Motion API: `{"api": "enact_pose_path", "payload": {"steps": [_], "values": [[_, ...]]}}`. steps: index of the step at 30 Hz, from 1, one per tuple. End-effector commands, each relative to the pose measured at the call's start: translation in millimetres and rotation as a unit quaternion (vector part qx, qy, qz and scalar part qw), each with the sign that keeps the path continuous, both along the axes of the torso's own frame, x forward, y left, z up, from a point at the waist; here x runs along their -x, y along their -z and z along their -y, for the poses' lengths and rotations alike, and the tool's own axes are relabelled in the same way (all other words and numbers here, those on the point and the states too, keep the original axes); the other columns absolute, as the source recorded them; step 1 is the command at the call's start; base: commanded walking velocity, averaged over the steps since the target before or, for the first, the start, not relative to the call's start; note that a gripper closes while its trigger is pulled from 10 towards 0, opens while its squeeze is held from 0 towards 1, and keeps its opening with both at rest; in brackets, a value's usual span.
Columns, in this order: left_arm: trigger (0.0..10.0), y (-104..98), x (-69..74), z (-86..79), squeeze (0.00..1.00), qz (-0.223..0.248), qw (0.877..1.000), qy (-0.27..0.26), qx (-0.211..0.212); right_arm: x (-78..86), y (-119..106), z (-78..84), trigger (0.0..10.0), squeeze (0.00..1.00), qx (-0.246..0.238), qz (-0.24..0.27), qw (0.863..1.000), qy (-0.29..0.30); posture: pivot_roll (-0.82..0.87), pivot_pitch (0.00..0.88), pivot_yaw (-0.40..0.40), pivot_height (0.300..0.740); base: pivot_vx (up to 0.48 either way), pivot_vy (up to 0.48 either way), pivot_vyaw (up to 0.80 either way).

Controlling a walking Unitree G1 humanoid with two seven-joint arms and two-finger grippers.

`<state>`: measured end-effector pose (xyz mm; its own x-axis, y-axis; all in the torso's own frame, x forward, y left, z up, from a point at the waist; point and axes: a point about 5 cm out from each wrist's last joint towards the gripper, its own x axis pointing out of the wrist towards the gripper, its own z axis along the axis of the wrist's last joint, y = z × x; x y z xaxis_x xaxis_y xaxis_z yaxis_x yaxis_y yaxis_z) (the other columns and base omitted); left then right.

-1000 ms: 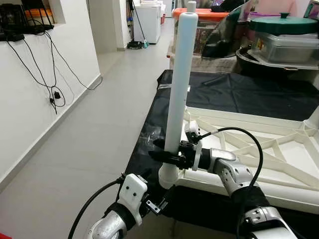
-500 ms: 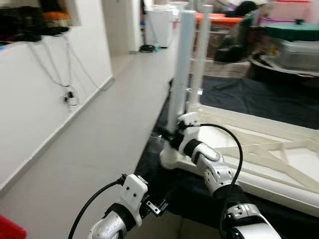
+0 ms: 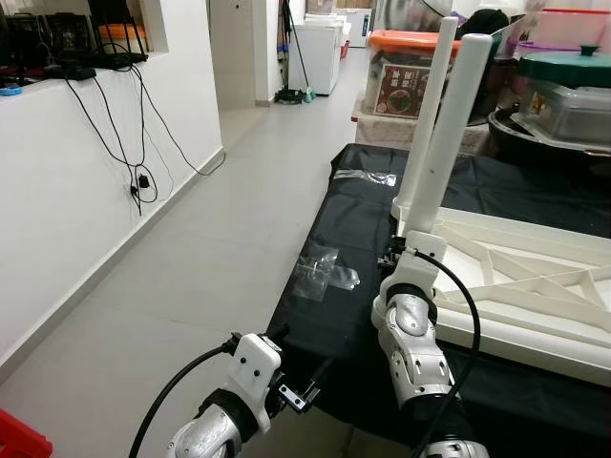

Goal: Building children table

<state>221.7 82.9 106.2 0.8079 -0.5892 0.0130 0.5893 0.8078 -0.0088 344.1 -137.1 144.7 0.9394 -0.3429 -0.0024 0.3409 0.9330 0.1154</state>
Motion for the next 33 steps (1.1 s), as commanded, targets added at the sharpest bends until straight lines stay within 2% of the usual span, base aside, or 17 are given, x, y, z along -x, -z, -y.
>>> {"api": "enact_pose_path", "payload": {"steps": [1,2,4,5,8,9,13,16,19,23,24,26,27,28,30,31,33], "values": [[10.0,2,0.9,0.3,0.00,-0.008,1.000,0.000,0.004,7.4,22,-9.6,0.0,0.00,-0.067,-0.047,0.996,0.027,0.03,0.000,-0.035,0.740,0.000,0.000,0.00],[10.0,2,1.0,0.2,0.00,-0.008,1.000,0.000,0.004,5.5,20,-15.4,10.0,0.00,-0.067,-0.041,0.997,0.005,0.04,0.000,-0.037,0.740,0.000,0.000,0.00],[10.0,2,1.1,0.1,0.00,-0.008,1.000,0.000,0.004,5.6,18,-19.6,10.0,0.00,-0.066,-0.040,0.997,-0.004,0.04,0.000,-0.037,0.740,0.000,0.000,0.00],[10.0,2,1.2,0.2,0.00,-0.009,1.000,0.000,0.005,4.7,14,-24.1,10.0,1.00,-0.062,-0.026,0.997,-0.030,0.03,0.000,-0.036,0.740,0.000,0.000,0.00],[10.0,2,1.1,0.3,0.00,-0.009,1.000,0.000,0.005,1.4,1,-26.3,10.0,1.00,-0.046,0.020,0.996,-0.073,0.03,0.000,-0.036,0.740,0.000,0.000,0.00],[10.0,2,1.2,0.3,0.00,-0.010,1.000,0.001,0.005,-1.0,-3,-26.5,10.0,0.00,-0.054,0.038,0.993,-0.102,0.03,0.000,-0.034,0.740,0.000,0.000,0.00],[10.0,3,1.2,0.3,0.00,-0.010,1.000,0.001,0.005,-5.6,-6,-22.5,10.0,0.00,-0.062,0.063,0.984,-0.153,0.03,0.000,-0.037,0.740,0.000,0.000,0.00],[10.0,3,1.1,0.8,0.00,-0.010,1.000,0.002,0.005,-12.3,-5,-15.8,10.0,0.00,-0.081,0.070,0.955,-0.276,0.03,0.000,-0.034,0.740,0.000,0.000,0.00],[10.0,3,1.1,1.0,0.00,-0.010,1.000,0.002,0.005,-12.6,-5,-15.6,10.0,0.00,-0.086,0.070,0.948,-0.297,0.03,0.000,-0.034,0.740,0.000,0.000,0.00],[10.0,3,1.2,0.7,0.00,-0.010,1.000,0.002,0.004,-12.6,-5,-14.5,10.0,0.00,-0.090,0.057,0.912,-0.395,0.04,0.000,-0.028,0.740,0.000,0.000,0.00],[10.0,3,1.2,0.5,0.00,-0.010,1.000,0.003,0.004,-11.6,-6,-13.5,10.0,0.00,-0.091,0.047,0.885,-0.454,0.05,0.000,-0.030,0.740,0.000,0.000,0.00],[10.0,3,1.2,0.5,0.00,-0.010,1.000,0.003,0.004,-11.6,-6,-13.5,10.0,0.00,-0.091,0.047,0.885,-0.454,0.05,0.000,-0.030,0.740,0.000,0.000,0.00],[10.0,3,1.3,0.6,0.00,-0.010,1.000,0.003,0.003,-8.6,-6,-13.1,10.0,0.00,-0.090,0.032,0.848,-0.521,0.05,0.000,-0.034,0.740,0.000,0.000,0.00],[10.0,3,1.3,0.6,0.00,-0.010,1.000,0.003,0.003,-8.6,-6,-13.1,10.0,0.00,-0.090,0.032,0.848,-0.521,0.05,0.000,-0.034,0.740,0.000,0.000,0.00],[10.0,3,1.6,0.7,0.00,-0.010,1.000,0.002,0.002,2.5,-3,-15.5,10.0,0.00,-0.076,0.001,0.770,-0.634,0.05,0.000,-0.037,0.740,0.000,0.000,0.00],[10.0,3,1.6,0.7,0.00,-0.010,1.000,0.002,0.002,2.5,-3,-15.5,10.0,0.00,-0.076,0.001,0.770,-0.634,0.05,0.000,-0.037,0.740,0.000,0.000,0.00],[10.0,3,1.9,0.9,0.00,-0.010,1.000,0.002,0.003,11.9,1,-17.6,10.0,0.00,-0.064,-0.020,0.719,-0.692,0.06,0.000,-0.039,0.740,0.000,0.000,0.00]]}}
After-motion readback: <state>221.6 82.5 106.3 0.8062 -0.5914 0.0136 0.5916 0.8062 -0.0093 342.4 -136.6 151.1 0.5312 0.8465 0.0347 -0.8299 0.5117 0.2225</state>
